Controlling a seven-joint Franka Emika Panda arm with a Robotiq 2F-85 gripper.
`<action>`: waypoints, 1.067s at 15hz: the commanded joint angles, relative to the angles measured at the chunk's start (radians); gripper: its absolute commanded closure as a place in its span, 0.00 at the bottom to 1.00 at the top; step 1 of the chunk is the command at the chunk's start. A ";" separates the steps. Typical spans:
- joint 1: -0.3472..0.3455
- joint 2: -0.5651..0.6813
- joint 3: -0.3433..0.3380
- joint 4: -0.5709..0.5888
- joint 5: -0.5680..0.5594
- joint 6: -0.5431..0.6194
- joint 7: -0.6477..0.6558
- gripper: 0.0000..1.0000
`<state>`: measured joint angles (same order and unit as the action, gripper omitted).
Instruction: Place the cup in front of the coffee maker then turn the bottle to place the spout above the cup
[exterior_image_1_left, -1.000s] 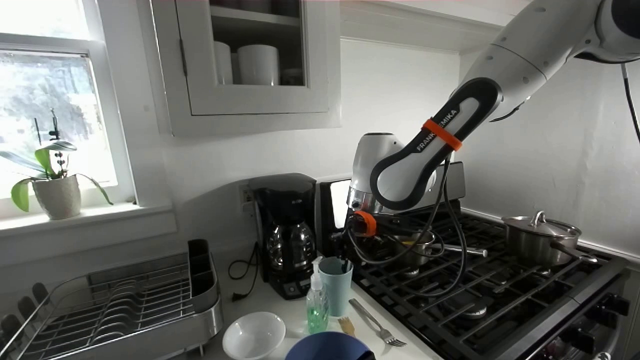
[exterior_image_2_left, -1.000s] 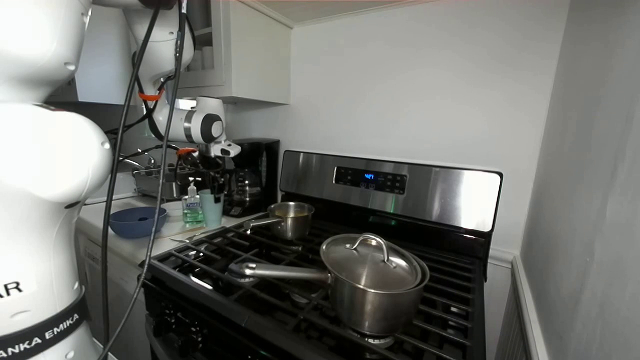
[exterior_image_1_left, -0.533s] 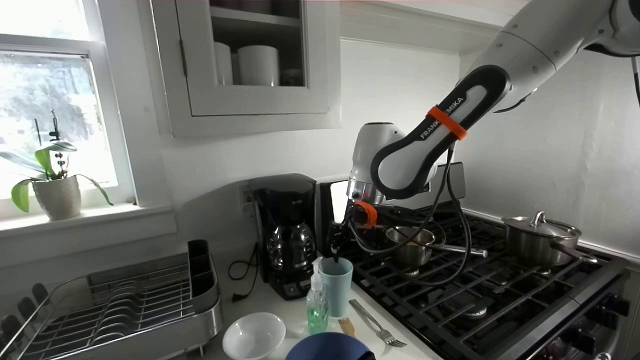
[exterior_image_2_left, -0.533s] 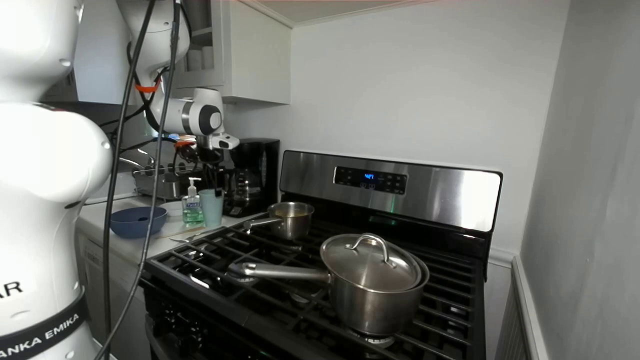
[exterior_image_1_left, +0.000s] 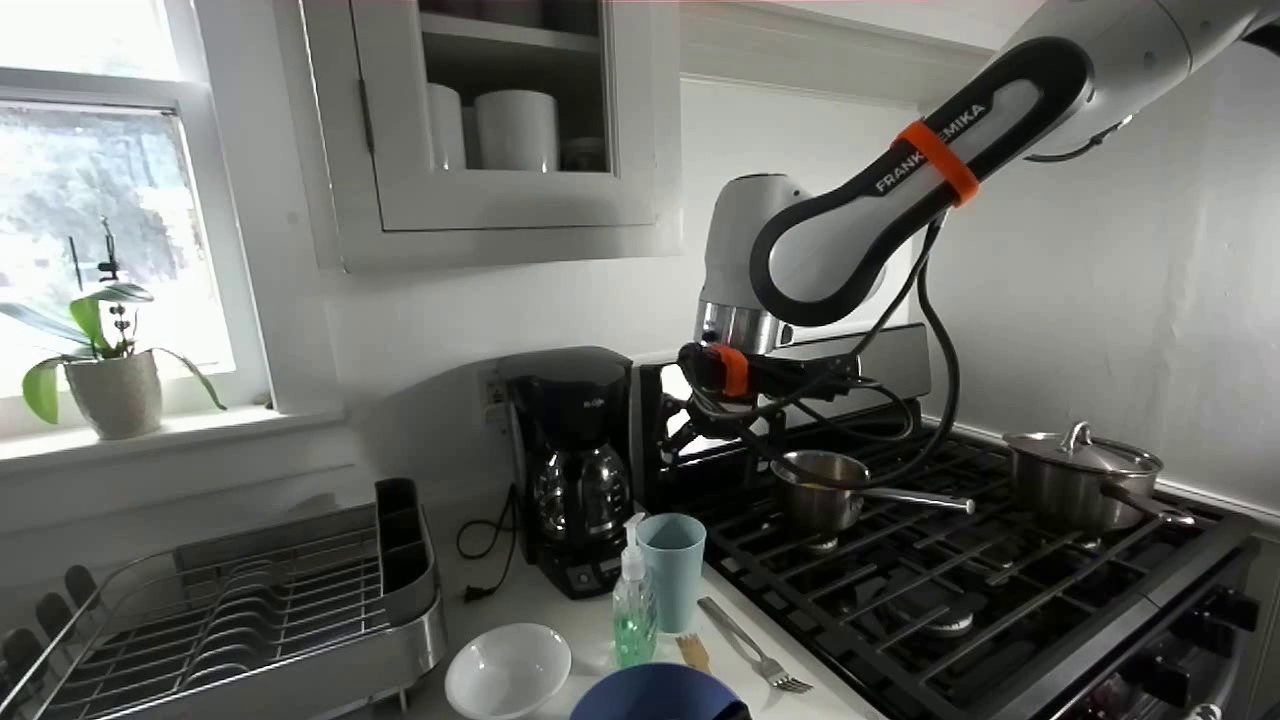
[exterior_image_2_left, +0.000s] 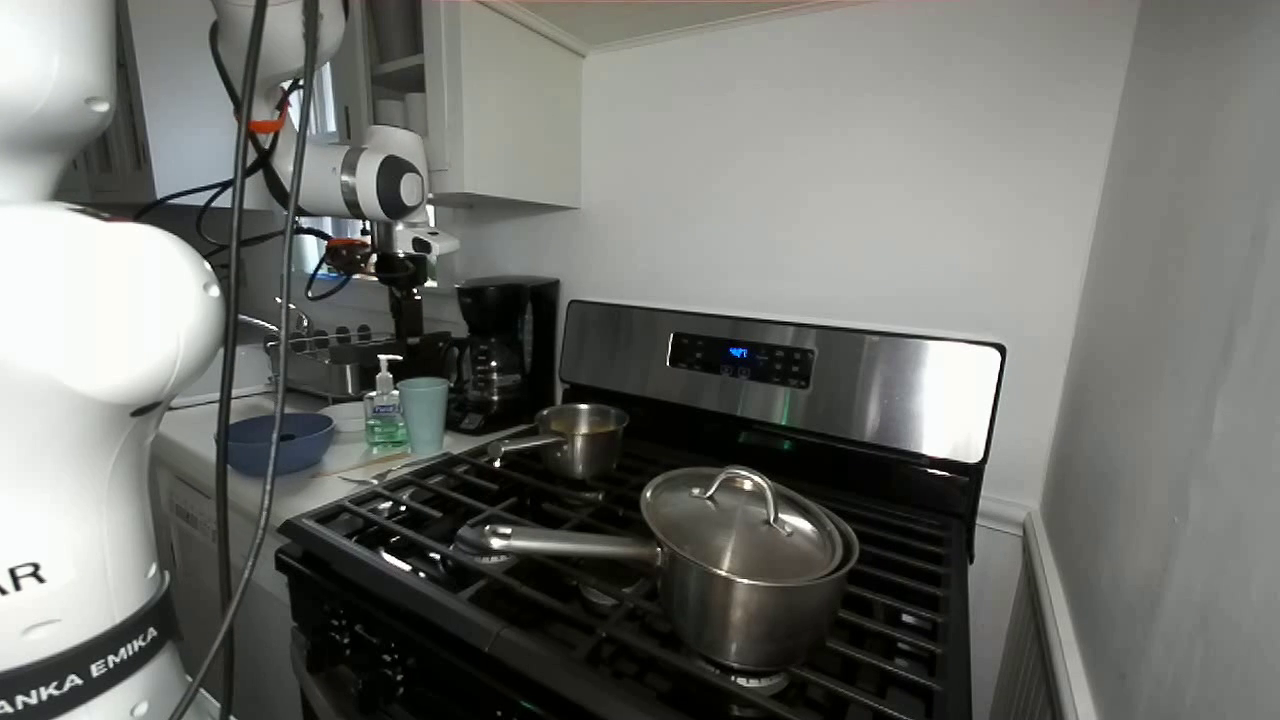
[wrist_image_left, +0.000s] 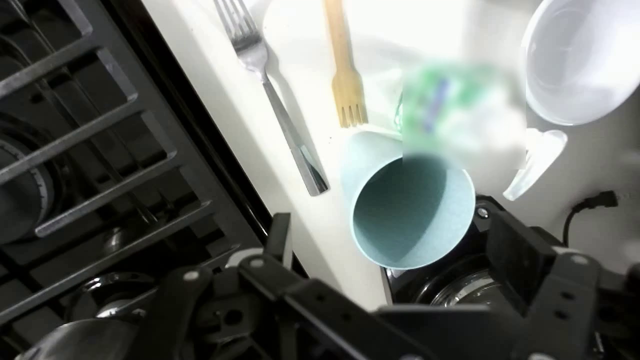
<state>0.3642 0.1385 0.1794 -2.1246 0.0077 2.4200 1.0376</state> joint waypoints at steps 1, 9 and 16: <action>-0.002 -0.016 0.039 0.019 0.054 -0.050 0.126 0.00; -0.012 0.055 0.042 0.051 0.026 0.018 0.125 0.00; 0.032 0.218 0.048 0.193 0.081 0.115 0.230 0.00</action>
<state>0.3751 0.2887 0.2326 -2.0077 0.0624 2.5170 1.2116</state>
